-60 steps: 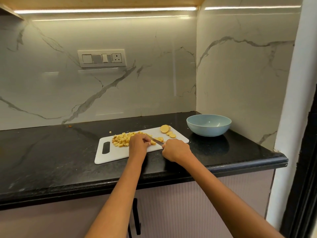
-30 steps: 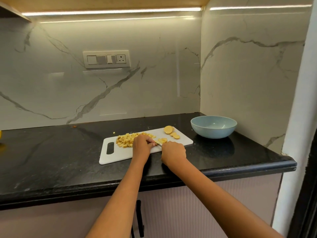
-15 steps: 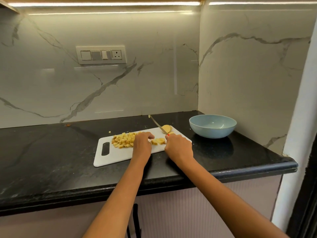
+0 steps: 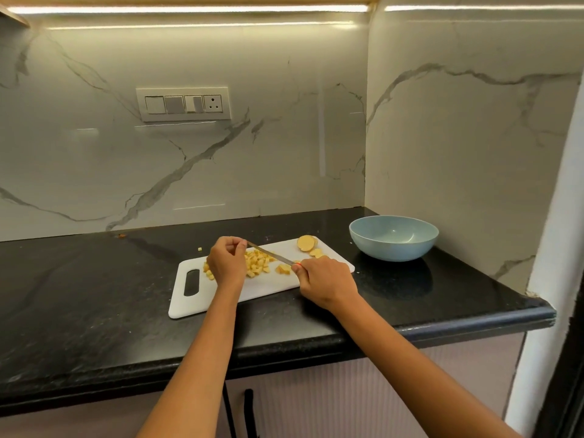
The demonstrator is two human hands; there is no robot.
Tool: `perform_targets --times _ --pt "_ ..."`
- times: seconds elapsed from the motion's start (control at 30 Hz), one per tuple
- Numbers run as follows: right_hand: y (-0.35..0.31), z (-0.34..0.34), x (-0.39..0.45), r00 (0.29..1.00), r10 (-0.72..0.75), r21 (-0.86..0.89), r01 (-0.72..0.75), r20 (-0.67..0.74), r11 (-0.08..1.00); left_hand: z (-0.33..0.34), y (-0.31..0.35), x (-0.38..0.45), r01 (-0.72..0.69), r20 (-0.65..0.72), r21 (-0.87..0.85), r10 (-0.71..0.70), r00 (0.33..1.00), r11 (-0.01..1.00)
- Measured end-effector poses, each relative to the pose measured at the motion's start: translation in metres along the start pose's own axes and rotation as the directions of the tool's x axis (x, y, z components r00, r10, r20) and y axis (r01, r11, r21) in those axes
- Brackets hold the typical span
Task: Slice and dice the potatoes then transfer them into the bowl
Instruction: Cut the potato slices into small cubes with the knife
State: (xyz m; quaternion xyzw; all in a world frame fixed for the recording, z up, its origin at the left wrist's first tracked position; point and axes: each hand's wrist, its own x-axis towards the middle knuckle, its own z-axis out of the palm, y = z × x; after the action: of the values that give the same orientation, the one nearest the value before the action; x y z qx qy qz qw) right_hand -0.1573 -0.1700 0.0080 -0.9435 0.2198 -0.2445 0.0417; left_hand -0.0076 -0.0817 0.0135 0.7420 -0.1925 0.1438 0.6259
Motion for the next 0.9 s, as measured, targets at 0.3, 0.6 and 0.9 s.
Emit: perform_targets --times 0.3,0.6,0.9 --pt "0.012 0.001 0.015 0.965 0.196 0.117 -0.177 -0.177 0.977 0.007 0.001 -0.008 -0.282 0.233 0.173 0.239 0.943 0.944" --pt "0.029 0.011 0.058 0.909 0.267 0.276 -0.181 -0.319 0.944 0.047 0.011 -0.024 -0.703 0.802 0.284 0.241 0.547 0.651" --pt "0.047 0.019 0.083 0.904 0.252 0.267 -0.163 -0.346 0.95 0.04 0.001 0.011 -0.695 0.686 0.475 0.267 0.677 0.54"
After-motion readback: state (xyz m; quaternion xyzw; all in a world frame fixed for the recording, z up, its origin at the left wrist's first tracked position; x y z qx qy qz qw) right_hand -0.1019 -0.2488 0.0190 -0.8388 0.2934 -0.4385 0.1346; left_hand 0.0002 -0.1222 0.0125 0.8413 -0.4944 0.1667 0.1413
